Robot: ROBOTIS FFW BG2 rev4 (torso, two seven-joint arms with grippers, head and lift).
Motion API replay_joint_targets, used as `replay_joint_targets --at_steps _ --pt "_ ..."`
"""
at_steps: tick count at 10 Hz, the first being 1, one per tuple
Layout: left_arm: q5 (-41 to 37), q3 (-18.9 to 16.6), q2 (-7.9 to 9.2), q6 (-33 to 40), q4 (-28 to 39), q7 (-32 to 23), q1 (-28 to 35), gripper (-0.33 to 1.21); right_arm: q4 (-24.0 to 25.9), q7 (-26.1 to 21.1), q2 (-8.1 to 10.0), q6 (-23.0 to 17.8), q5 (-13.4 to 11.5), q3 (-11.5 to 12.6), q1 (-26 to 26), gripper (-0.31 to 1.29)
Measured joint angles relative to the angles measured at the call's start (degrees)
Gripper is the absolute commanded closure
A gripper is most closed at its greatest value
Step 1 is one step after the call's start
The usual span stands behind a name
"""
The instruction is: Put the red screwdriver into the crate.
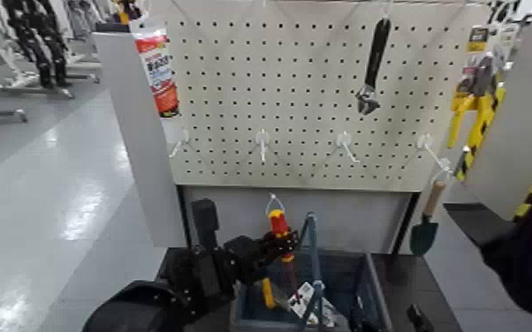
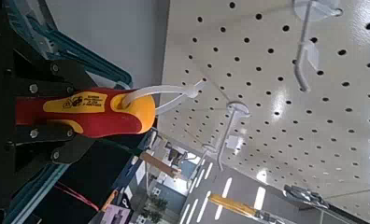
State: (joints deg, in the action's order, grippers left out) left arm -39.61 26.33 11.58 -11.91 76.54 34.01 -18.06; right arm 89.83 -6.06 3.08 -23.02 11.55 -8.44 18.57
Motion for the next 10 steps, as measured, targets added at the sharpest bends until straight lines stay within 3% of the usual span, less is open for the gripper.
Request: replay_joint_targets --at_steps 1,2,4,5,7,10 --pt "-1.61 0.75 -0.04 0.69 -1.62 -0.37 0.07 1.18 -0.04 0.00 0.04 -0.04 0.04 0.00 -0.02 0.13" --pt "-4.54 1.71 -0.04 1.34 -3.48 -1.23 0.21 1.05 -0.08 0.06 0.07 -0.09 0.09 0.00 -0.03 0.13" --pt "-13.68 4.45 0.13 2.76 -6.83 -4.90 0.94 0.23 -0.17 0.09 0.09 -0.09 0.14 -0.02 -0.06 0.13" --pt "-16.25 5.28 0.18 3.95 -7.16 -6.18 1.51 0.09 -0.18 0.09 0.09 -0.10 0.17 -0.01 -0.05 0.13" --pt "-16.36 5.27 0.28 5.10 -5.84 -6.69 1.84 0.13 -0.18 0.09 0.09 -0.10 0.23 0.00 -0.03 0.13" --pt "-11.50 2.50 0.45 6.56 -1.53 -8.33 2.79 0.13 -0.18 0.09 0.03 0.03 0.24 0.00 0.05 0.13"
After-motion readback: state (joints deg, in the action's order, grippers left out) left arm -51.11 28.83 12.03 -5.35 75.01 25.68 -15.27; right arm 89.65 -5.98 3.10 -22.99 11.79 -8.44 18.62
